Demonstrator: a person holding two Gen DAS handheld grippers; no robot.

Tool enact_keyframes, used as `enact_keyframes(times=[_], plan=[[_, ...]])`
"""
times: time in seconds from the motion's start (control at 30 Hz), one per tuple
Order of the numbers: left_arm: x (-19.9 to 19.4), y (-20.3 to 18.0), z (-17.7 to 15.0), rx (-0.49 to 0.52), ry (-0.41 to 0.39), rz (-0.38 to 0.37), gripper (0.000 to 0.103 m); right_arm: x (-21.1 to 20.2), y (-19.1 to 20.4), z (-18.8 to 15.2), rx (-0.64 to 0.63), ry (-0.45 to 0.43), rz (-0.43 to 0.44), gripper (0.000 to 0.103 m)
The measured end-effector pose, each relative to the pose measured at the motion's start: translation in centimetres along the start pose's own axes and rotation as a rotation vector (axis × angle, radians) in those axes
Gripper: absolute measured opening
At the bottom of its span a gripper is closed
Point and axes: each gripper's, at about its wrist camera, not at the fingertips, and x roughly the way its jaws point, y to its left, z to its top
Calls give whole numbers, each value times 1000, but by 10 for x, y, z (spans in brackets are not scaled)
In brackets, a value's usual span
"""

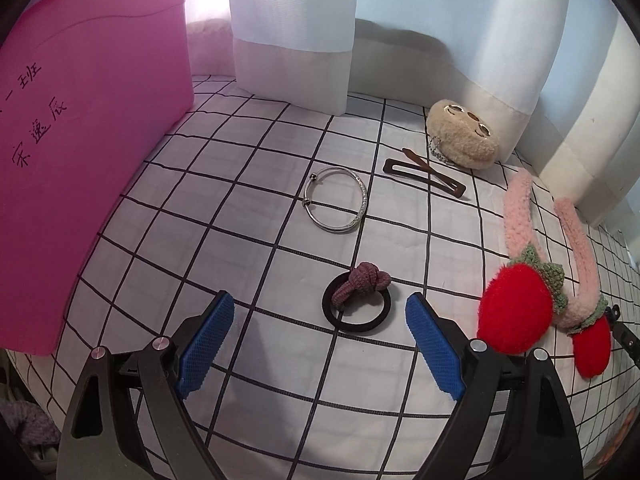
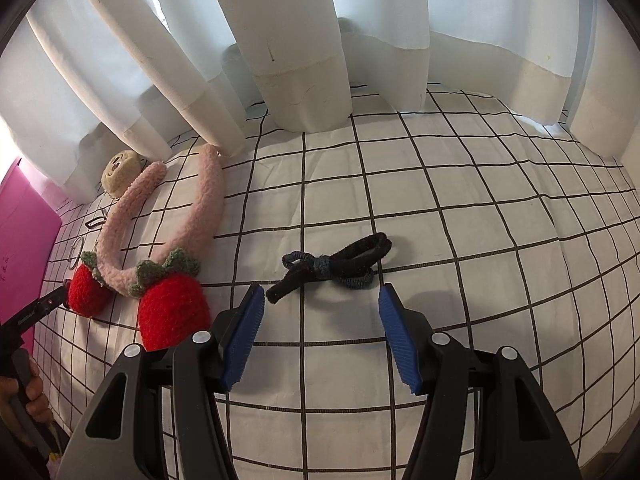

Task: Organize jewelry
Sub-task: 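Move the left tool to the black hair tie while the right tool approaches the black bow tie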

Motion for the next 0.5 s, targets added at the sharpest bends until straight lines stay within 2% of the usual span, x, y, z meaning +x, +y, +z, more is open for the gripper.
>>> enact_keyframes(times=[0.3, 0.5], plan=[[10, 2, 3, 6, 6, -11, 86, 4, 5, 3, -8, -7, -25, 57], [14, -2, 3, 43, -7, 10, 86, 12, 5, 3, -12, 18, -58, 58]])
